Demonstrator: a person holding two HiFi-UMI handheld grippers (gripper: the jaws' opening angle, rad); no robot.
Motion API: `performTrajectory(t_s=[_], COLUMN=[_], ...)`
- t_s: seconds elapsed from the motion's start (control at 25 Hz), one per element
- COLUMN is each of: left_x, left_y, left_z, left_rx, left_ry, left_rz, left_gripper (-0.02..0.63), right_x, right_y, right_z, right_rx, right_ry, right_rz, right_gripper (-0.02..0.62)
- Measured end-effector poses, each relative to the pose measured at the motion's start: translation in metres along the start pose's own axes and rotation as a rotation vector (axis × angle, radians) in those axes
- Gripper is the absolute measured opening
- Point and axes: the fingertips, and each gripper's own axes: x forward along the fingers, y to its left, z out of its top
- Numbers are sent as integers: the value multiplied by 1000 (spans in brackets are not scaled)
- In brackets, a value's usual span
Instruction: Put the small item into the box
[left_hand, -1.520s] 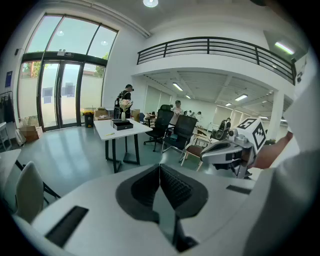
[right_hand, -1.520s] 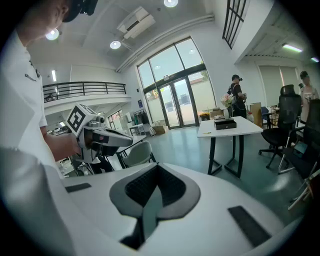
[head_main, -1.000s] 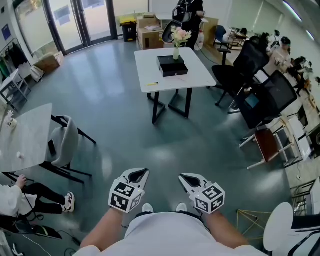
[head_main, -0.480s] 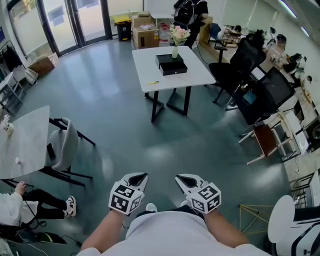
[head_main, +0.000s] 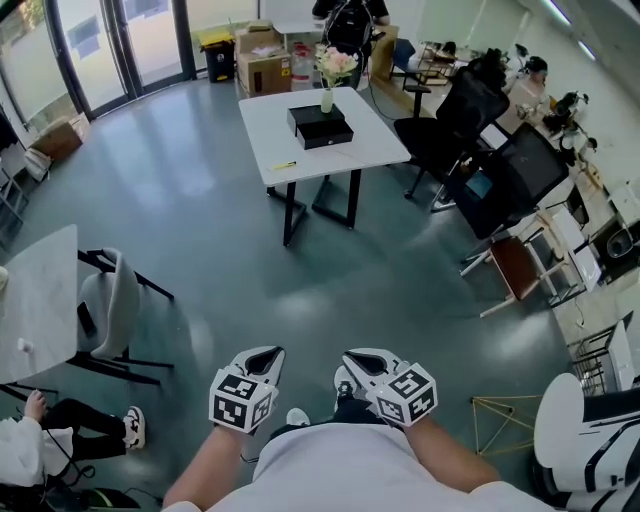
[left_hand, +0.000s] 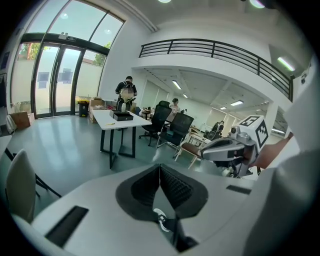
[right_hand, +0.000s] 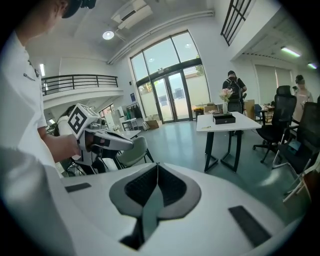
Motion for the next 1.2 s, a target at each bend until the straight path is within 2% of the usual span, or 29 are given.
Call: performTrajectory(t_s=[0.16, 0.44, 0.8, 0.96, 1.2], left_x=[24, 73, 160, 202, 243], left_y=[-2, 6, 8, 8, -6], left_z=[14, 42, 138, 155, 178], left_rx=[34, 41, 91, 72, 92], left_ry=[9, 66, 7, 26, 39], left_rz=[-18, 8, 49, 67, 40], left_gripper=[17, 17, 17, 17, 17], right_x=[4, 18, 27, 22, 23], right_y=[-24, -93, -196, -238, -285], right_z=[7, 37, 86, 86, 75], right_rx=[10, 33, 11, -3, 54], right_ry=[-15, -63, -99, -81, -46], right_rz=[-11, -6, 55, 64, 71], right_gripper=[17, 17, 17, 17, 17])
